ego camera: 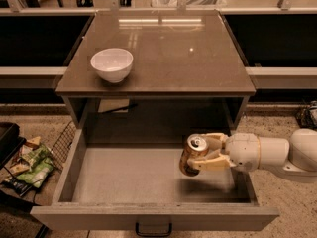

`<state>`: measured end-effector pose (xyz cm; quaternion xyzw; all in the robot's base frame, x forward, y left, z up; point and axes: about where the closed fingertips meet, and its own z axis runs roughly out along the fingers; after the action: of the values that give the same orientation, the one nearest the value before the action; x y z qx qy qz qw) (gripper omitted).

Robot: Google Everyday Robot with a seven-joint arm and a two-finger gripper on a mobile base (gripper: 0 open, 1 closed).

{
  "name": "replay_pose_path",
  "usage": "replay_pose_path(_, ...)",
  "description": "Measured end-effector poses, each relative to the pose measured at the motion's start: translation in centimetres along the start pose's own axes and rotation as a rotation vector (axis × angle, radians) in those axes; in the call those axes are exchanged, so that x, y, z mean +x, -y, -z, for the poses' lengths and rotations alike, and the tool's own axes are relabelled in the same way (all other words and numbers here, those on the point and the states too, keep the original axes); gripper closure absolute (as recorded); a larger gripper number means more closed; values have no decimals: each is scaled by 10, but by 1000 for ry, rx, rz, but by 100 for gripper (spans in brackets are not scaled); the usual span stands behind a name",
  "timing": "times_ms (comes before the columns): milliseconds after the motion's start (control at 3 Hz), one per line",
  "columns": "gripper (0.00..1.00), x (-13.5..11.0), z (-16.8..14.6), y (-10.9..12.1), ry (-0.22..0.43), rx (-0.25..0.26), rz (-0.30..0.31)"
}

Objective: Place orange can into top drawer

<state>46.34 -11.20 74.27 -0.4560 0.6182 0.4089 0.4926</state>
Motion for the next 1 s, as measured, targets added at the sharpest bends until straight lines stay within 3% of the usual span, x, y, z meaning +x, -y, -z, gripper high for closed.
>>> replay_pose_path(667,100,25,-7,-40,-19,-154,50)
replay_pose_path(1000,100,37,-11,-58,-39,-200,95)
